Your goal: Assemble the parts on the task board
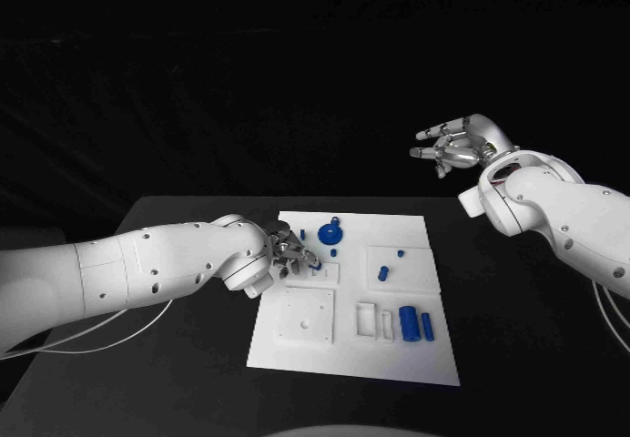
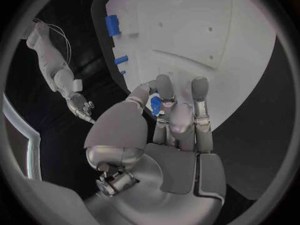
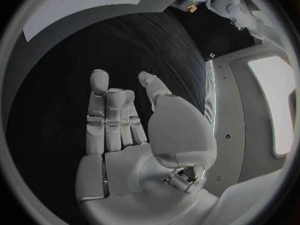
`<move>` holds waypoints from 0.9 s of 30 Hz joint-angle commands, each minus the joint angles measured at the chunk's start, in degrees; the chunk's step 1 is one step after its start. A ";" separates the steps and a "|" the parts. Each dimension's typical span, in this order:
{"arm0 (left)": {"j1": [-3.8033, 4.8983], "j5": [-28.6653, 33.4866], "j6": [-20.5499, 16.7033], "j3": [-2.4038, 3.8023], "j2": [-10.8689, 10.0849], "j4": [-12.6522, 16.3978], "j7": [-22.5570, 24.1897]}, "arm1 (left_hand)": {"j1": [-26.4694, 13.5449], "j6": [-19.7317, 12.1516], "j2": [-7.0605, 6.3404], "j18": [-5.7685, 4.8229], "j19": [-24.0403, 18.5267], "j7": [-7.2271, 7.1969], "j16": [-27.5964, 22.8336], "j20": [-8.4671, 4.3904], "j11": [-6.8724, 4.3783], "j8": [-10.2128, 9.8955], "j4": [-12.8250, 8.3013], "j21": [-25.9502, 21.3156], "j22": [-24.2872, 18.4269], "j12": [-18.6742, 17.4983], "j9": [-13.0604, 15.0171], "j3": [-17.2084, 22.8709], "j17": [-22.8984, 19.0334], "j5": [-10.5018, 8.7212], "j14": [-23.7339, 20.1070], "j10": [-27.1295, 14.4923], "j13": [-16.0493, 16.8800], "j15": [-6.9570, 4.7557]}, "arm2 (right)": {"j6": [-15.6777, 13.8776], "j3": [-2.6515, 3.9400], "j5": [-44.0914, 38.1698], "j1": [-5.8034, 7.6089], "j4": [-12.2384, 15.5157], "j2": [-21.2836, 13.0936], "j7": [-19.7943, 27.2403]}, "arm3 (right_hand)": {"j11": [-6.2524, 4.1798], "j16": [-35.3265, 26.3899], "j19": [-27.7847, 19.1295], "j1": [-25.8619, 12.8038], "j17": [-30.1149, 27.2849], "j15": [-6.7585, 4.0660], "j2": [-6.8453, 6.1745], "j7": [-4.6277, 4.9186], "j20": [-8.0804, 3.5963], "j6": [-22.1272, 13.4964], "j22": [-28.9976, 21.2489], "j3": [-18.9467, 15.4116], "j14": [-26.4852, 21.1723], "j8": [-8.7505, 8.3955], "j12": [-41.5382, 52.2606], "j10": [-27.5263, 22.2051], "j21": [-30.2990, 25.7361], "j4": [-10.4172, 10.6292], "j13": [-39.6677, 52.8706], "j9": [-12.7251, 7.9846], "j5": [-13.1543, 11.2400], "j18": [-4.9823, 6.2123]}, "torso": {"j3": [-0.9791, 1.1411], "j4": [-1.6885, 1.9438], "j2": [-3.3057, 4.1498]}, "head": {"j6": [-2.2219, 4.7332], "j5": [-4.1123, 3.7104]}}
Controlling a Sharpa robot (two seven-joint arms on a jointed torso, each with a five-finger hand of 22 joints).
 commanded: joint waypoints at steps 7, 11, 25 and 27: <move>-0.24 -1.63 1.94 0.02 0.12 -0.19 -1.11 | 0.66 9.65 1.15 0.52 0.70 -5.07 0.41 -0.04 -0.46 0.27 -0.07 -1.54 1.89 0.26 24.20 0.27 -0.10 1.08 0.25 2.55 0.17 -0.25 | 0.46 0.03 0.09 0.02 -0.22 0.12 0.14 | -0.49 -0.25 1.37 -0.56 -0.11 -0.51 -0.10 0.01 -0.33 0.23 0.61 0.57 -0.07 -0.06 0.05 -0.12 -0.47 0.03 -0.08 -0.07 0.53 0.72 | 0.02 0.04 0.00 | -0.32 0.09; -0.26 -2.19 2.23 0.02 0.16 -0.33 -1.37 | 0.65 9.64 1.11 0.50 0.96 -5.07 0.36 -0.04 -0.46 0.25 -0.09 -2.22 2.57 0.28 24.18 0.25 -0.26 1.22 0.24 2.54 0.19 -0.24 | 0.55 0.03 0.09 0.02 -0.27 0.15 0.11 | -0.49 -0.25 1.37 -0.56 -0.11 -0.51 -0.10 0.01 -0.33 0.23 0.61 0.57 -0.07 -0.06 0.05 -0.12 -0.47 0.03 -0.08 -0.07 0.53 0.72 | 0.01 0.03 0.00 | -0.28 0.08; -0.32 -2.59 3.44 0.02 -0.08 -0.09 -1.82 | 0.43 9.64 1.15 0.28 1.86 -5.08 0.46 -0.14 -0.46 0.26 -0.33 -4.66 5.29 0.30 24.56 0.43 -0.38 1.55 0.23 2.55 0.24 -0.25 | 0.89 0.03 0.09 0.02 -0.61 0.28 0.04 | -0.49 -0.18 1.46 -0.63 -0.05 -0.53 -0.10 0.00 -0.35 0.26 0.67 0.71 -0.01 -0.05 0.11 -0.07 -0.53 0.06 -0.08 -0.07 0.79 0.71 | 0.01 0.04 -0.01 | -0.48 0.16; -0.32 -2.72 3.52 0.02 -0.09 -0.09 -1.85 | 0.43 9.64 1.15 0.28 1.86 -5.08 0.46 -0.14 -0.46 0.26 -0.33 -4.66 5.29 0.30 24.56 0.43 -0.38 1.55 0.23 2.55 0.24 -0.25 | 0.95 0.03 0.09 0.02 -0.65 0.30 0.02 | -0.49 -0.18 1.46 -0.63 -0.05 -0.53 -0.10 0.00 -0.35 0.26 0.67 0.71 -0.01 -0.05 0.11 -0.07 -0.53 0.06 -0.08 -0.07 0.79 0.71 | 0.03 0.05 0.01 | -0.52 0.14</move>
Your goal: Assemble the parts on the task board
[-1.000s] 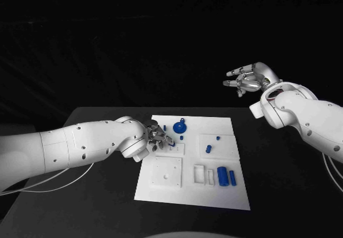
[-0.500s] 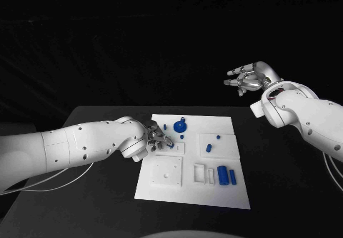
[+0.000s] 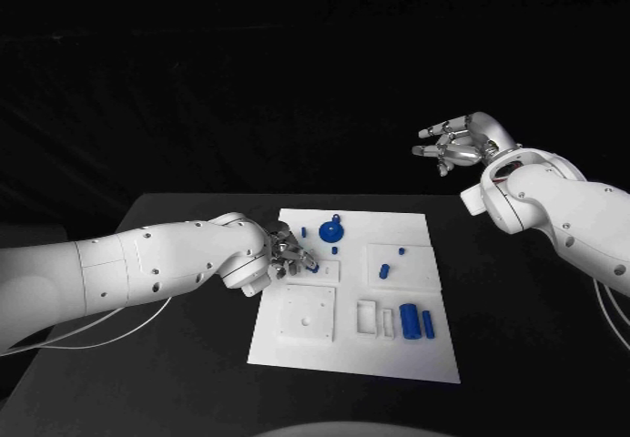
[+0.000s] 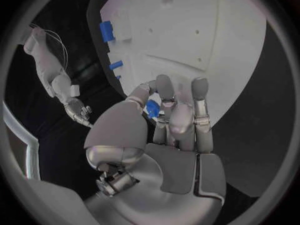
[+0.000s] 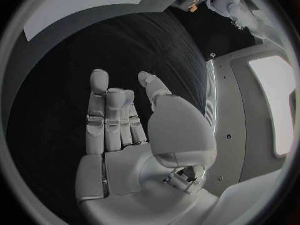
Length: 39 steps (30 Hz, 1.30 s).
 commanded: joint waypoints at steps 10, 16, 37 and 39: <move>-0.18 -3.80 2.09 -0.03 0.34 0.11 -0.59 | 0.41 9.62 0.94 0.29 0.38 -5.08 0.10 0.08 -0.57 0.15 0.16 -0.83 0.57 0.24 24.58 0.34 -0.44 0.27 0.08 2.62 0.04 -0.40 | 1.00 0.03 -0.11 0.01 -0.15 0.15 0.17 | -0.27 -0.20 1.48 -0.70 -0.02 -0.53 -0.10 0.02 -0.35 0.26 0.71 0.52 -0.03 -0.06 0.12 0.13 -0.39 0.02 -0.09 -0.06 0.56 0.74 | 0.03 -0.07 -0.01 | -0.24 0.00; -0.23 -4.45 2.90 -0.03 0.39 0.17 -0.80 | 0.51 9.60 0.91 0.26 0.72 -5.08 0.09 0.10 -0.54 0.16 0.33 -1.81 1.63 0.18 24.73 0.34 -0.54 0.22 0.11 2.63 -0.06 -0.37 | 1.10 0.03 -0.14 0.01 -0.30 0.21 0.18 | -0.27 -0.20 1.48 -0.70 -0.02 -0.53 -0.10 0.02 -0.35 0.26 0.71 0.53 -0.03 -0.06 0.12 0.14 -0.39 0.02 -0.09 -0.06 0.57 0.74 | 0.03 -0.03 -0.02 | -0.29 -0.02; -0.29 -4.26 7.16 -0.03 0.84 0.02 -0.89 | -1.76 10.56 2.05 -0.16 1.31 -5.45 1.29 0.02 -0.66 0.25 1.44 -3.62 3.56 1.07 25.85 0.22 1.65 -0.25 0.29 2.61 1.06 -0.35 | 1.62 0.02 -0.16 -0.04 -0.97 0.83 0.12 | -0.31 -0.25 1.48 -0.93 -0.05 -0.54 -0.14 0.00 -0.36 0.34 0.75 0.83 -0.07 -0.06 0.13 0.12 -0.45 -0.04 -0.09 -0.06 1.34 0.72 | 0.02 -0.04 0.00 | -0.53 0.13; -0.29 -4.20 7.57 -0.03 0.90 -0.01 -0.88 | -2.20 10.55 2.24 -0.16 1.52 -5.45 1.39 0.06 -0.67 0.23 1.06 -4.10 4.06 1.15 26.26 0.35 1.89 -0.28 0.26 2.60 1.25 -0.32 | 1.64 0.02 -0.16 -0.06 -1.03 0.87 0.12 | -0.31 -0.25 1.48 -0.93 -0.05 -0.54 -0.14 0.00 -0.36 0.34 0.75 0.83 -0.07 -0.06 0.13 0.12 -0.45 -0.04 -0.09 -0.06 1.34 0.72 | 0.02 -0.03 0.00 | -0.57 0.12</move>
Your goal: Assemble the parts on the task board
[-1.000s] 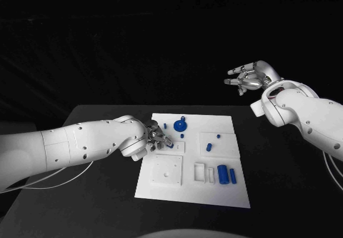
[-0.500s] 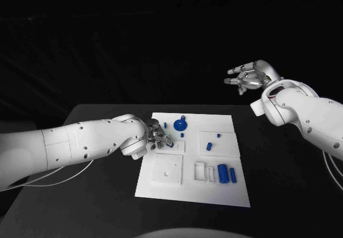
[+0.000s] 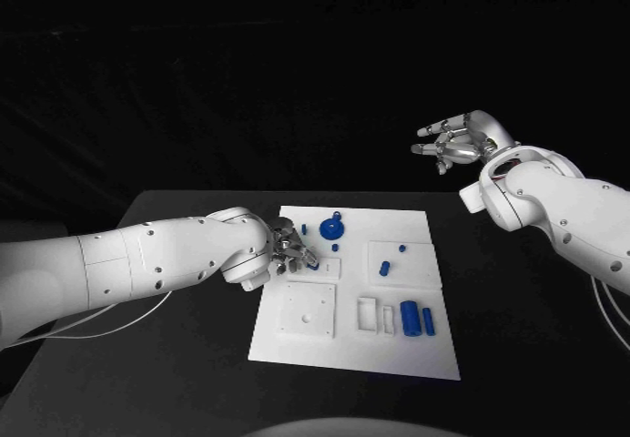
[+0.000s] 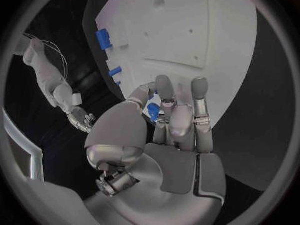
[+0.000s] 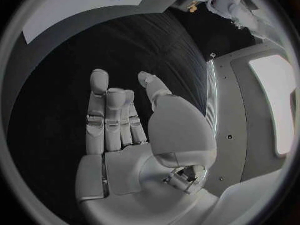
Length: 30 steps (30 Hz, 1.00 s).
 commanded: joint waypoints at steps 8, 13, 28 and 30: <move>-0.47 0.39 4.94 -0.33 0.55 0.21 -0.67 | -0.71 10.70 0.82 -0.14 0.67 -5.52 0.47 0.02 -0.71 0.31 -0.25 -0.81 0.78 0.39 24.97 0.28 0.70 0.17 0.19 2.61 0.30 -0.47 | 0.99 0.03 -0.15 -0.09 -0.24 0.19 0.21 | -0.33 -0.17 1.50 -0.58 0.02 -0.34 -0.17 0.10 -0.37 0.47 0.76 0.44 0.18 -0.06 0.13 0.10 -0.23 0.11 -0.05 -0.07 0.44 0.76 | -0.01 -0.01 0.02 | -0.20 0.00; -0.47 0.23 4.96 -0.33 0.63 0.11 -0.65 | -0.79 10.62 1.05 -0.03 0.96 -5.51 0.45 0.12 -0.70 0.35 -0.57 -1.65 1.79 0.37 25.17 0.23 0.77 0.10 0.14 2.61 0.40 -0.44 | 1.02 0.03 -0.15 -0.17 -0.31 0.25 0.22 | -0.33 -0.18 1.49 -0.65 0.01 -0.35 -0.17 0.10 -0.38 0.46 0.77 0.55 0.16 -0.06 0.13 0.10 -0.24 0.12 -0.05 -0.07 0.68 0.76 | 0.01 0.01 0.00 | -0.22 -0.06; -0.47 -0.44 4.39 -0.31 1.61 -1.23 -0.47 | -0.42 10.45 1.50 0.05 1.40 -5.45 0.26 0.16 -0.68 0.45 -0.90 -2.82 2.87 0.43 25.30 0.37 0.54 -0.13 0.17 2.63 0.14 -0.45 | 1.17 0.03 -0.10 -0.51 -0.58 0.52 0.30 | -0.34 -0.17 1.50 -0.83 0.02 -0.35 -0.24 0.10 -0.39 0.48 0.78 0.75 0.17 -0.06 0.14 0.10 -0.24 0.15 -0.03 -0.07 1.13 0.75 | 0.01 -0.05 0.01 | -0.21 -0.02; -0.47 -0.49 4.36 -0.31 1.73 -1.40 -0.44 | -0.33 10.44 1.62 0.03 1.52 -5.45 0.28 0.17 -0.69 0.40 -0.96 -2.93 3.08 0.33 25.30 0.44 0.57 -0.19 0.18 2.61 0.06 -0.46 | 1.19 0.03 -0.09 -0.58 -0.61 0.55 0.31 | -0.35 -0.14 1.50 -0.90 0.06 -0.36 -0.25 0.10 -0.39 0.50 0.78 0.80 0.18 -0.05 0.14 0.09 -0.24 0.18 -0.02 -0.07 1.26 0.75 | 0.01 -0.05 0.03 | -0.21 -0.02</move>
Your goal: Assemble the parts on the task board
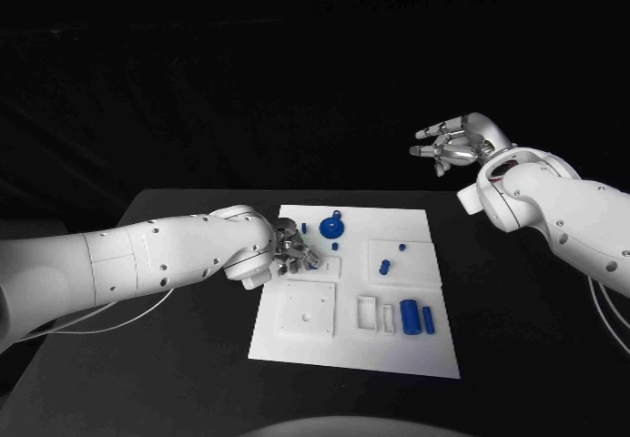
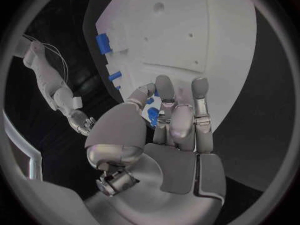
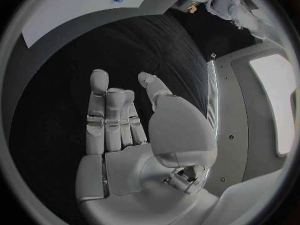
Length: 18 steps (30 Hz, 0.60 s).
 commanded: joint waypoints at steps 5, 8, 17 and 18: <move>-0.48 -0.22 1.83 -0.28 0.82 -0.36 -0.14 | 0.65 10.40 1.07 0.43 0.54 -5.44 0.03 -0.05 -0.85 0.17 -0.91 -0.50 0.46 0.04 7.12 0.46 -0.15 -0.20 0.12 2.43 -0.18 -0.49 | 0.85 0.03 -0.06 -0.26 -0.13 0.13 0.34 | -0.44 -0.14 1.50 -0.68 0.05 -0.36 -0.02 -0.04 -0.39 0.36 0.79 0.32 0.18 -0.05 0.14 -0.01 -0.24 0.02 -0.03 -0.07 0.22 1.01 | 0.02 -0.07 0.04 | 0.02 -0.06; -0.47 -0.25 2.42 -0.27 1.04 -0.61 -0.17 | 0.65 10.40 1.07 0.43 0.54 -5.44 0.03 -0.05 -0.85 0.17 -0.91 -0.50 0.46 0.04 7.12 0.46 -0.15 -0.20 0.12 2.43 -0.18 -0.49 | 0.90 0.03 -0.05 -0.33 -0.17 0.13 0.33 | -0.44 -0.18 1.49 -0.72 0.02 -0.36 -0.04 -0.05 -0.39 0.33 0.79 0.39 0.15 -0.06 0.14 0.00 -0.25 0.03 -0.03 -0.08 0.33 1.01 | 0.04 -0.07 0.04 | 0.00 -0.11; -0.45 -0.27 5.17 -0.26 1.79 -1.68 -0.64 | 0.82 10.28 1.12 0.39 0.62 -5.39 -0.07 -0.08 -0.83 0.16 -1.25 -0.93 0.87 -0.01 7.13 0.61 -0.31 -0.06 0.08 2.43 -0.32 -0.48 | 1.16 0.02 0.00 -0.51 -0.37 0.21 0.31 | -0.43 -0.18 1.49 -0.82 0.03 -0.36 -0.06 -0.04 -0.39 0.33 0.78 0.42 0.14 -0.06 0.14 -0.01 -0.26 0.10 -0.02 -0.07 0.44 1.01 | 0.04 0.02 0.01 | 0.02 -0.36; -0.45 -0.27 5.26 -0.26 1.85 -1.78 -0.67 | 0.82 10.28 1.12 0.39 0.62 -5.39 -0.07 -0.08 -0.83 0.16 -1.25 -0.93 0.87 -0.01 7.13 0.61 -0.31 -0.06 0.08 2.43 -0.32 -0.48 | 1.17 0.02 0.01 -0.53 -0.40 0.23 0.31 | -0.43 -0.18 1.49 -0.82 0.03 -0.36 -0.06 -0.04 -0.39 0.33 0.78 0.42 0.14 -0.06 0.14 -0.01 -0.26 0.10 -0.02 -0.07 0.44 1.01 | 0.05 0.02 0.02 | 0.04 -0.34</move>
